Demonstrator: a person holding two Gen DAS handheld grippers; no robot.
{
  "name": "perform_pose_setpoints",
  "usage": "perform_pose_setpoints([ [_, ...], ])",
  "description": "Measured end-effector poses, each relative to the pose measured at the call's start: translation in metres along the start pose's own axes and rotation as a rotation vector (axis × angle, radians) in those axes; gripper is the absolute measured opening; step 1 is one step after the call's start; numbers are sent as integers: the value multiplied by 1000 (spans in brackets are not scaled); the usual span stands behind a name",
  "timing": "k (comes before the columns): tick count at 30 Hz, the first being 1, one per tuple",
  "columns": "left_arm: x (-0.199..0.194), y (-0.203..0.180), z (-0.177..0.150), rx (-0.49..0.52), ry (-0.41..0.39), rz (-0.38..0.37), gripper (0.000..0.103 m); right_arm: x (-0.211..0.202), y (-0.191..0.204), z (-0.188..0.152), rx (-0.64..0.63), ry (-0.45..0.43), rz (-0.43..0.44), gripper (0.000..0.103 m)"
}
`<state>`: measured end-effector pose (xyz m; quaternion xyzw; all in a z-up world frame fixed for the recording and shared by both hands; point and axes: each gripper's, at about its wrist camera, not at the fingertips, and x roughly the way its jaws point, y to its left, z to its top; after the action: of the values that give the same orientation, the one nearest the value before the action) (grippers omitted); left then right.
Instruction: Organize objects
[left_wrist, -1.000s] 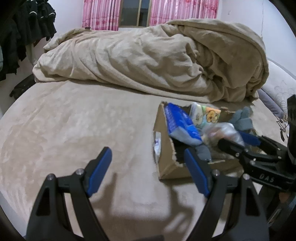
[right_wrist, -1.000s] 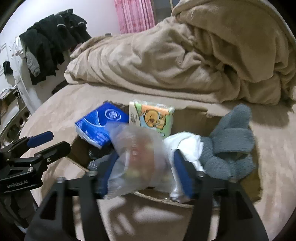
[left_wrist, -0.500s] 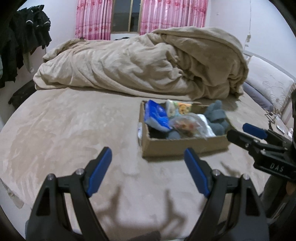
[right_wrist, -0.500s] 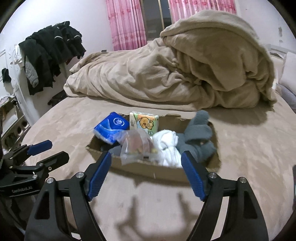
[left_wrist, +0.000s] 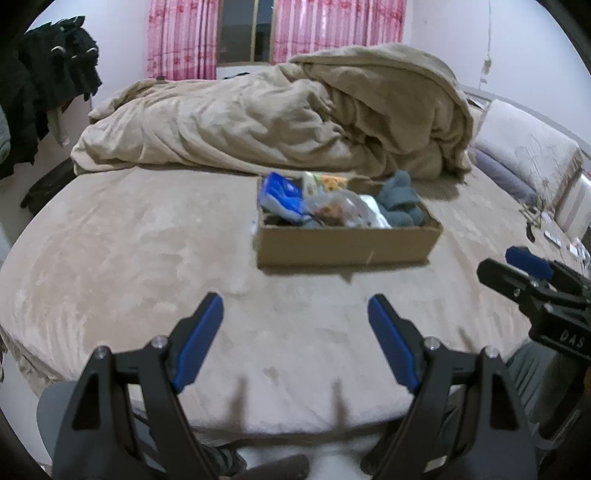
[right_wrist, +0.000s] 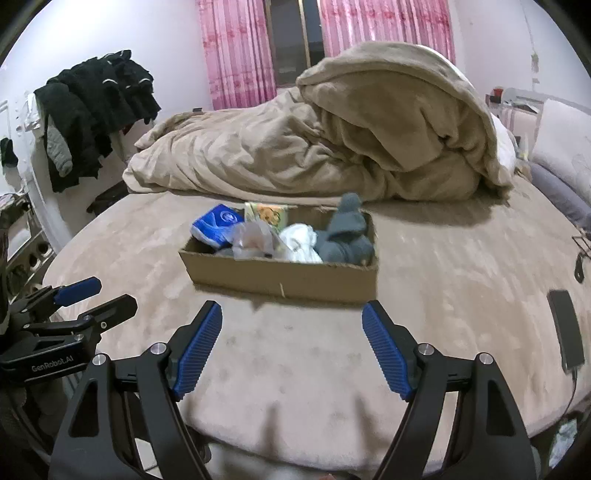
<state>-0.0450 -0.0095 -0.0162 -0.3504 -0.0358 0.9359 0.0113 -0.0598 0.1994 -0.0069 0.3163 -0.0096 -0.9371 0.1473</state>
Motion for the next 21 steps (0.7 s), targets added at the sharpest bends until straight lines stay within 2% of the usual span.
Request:
perform_pose_setpoints([
  [4, -3, -9, -3, 18, -7, -1, 84, -1, -5, -5, 18, 0, -5, 88],
  [5, -4, -10, -3, 22, -9, 0, 92, -1, -6, -5, 20, 0, -6, 88],
  [7, -7, -12, -4, 29, -18, 3, 97, 0, -6, -5, 19, 1, -4, 88],
  [21, -4, -8, -2, 9, -10, 14, 97, 5, -8, -8, 25, 13, 7, 88],
])
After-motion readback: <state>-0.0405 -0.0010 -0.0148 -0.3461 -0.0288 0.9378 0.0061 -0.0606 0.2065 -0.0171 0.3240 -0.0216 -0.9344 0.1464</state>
